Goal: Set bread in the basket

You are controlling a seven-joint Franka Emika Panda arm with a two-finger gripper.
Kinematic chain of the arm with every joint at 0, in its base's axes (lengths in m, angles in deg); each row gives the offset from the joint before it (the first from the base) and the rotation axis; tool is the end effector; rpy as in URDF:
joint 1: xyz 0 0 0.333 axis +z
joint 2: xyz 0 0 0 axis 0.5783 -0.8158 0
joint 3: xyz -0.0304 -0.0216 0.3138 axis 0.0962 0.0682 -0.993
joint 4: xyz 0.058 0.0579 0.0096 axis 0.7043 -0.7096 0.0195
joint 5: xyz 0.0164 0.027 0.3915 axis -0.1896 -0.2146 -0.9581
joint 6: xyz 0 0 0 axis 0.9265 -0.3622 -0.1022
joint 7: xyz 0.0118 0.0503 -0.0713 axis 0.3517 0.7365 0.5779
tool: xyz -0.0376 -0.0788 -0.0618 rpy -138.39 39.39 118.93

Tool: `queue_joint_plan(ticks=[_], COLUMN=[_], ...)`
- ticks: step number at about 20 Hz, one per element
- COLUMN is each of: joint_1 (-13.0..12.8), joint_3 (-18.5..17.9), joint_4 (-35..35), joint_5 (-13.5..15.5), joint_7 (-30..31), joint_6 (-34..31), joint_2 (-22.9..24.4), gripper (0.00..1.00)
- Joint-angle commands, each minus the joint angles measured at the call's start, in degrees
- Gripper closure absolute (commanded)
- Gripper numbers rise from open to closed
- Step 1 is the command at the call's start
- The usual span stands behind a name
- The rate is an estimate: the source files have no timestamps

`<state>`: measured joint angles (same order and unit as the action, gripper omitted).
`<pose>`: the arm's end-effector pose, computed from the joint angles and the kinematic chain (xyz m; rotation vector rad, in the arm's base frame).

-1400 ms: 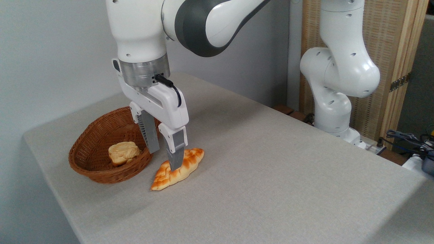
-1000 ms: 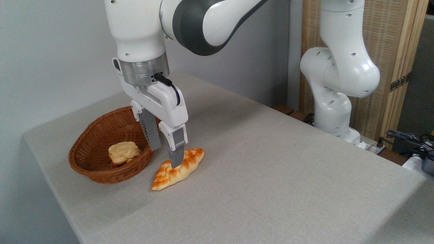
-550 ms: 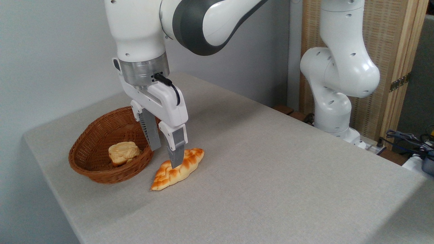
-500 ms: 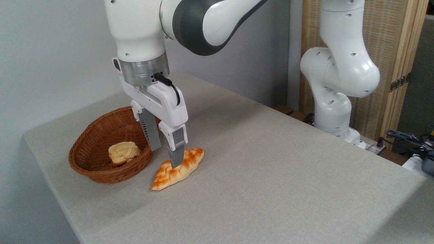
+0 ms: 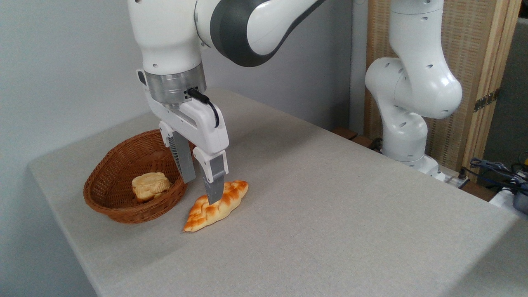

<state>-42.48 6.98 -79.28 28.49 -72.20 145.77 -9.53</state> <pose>0.5784 -0.0520 0.5184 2.8675 -1.1592 0.0683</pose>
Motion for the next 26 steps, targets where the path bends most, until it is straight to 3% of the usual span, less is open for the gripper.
queue_joint_plan(ticks=[1,26], joint_1=[-0.23,-0.23], joint_3=[-0.36,-0.27], joint_4=[0.09,0.09], joint_5=[0.29,0.38], joint_7=[-0.44,-0.53], joint_6=[-1.41,-3.25], joint_2=[0.73,1.35], gripper=[0.00,0.00])
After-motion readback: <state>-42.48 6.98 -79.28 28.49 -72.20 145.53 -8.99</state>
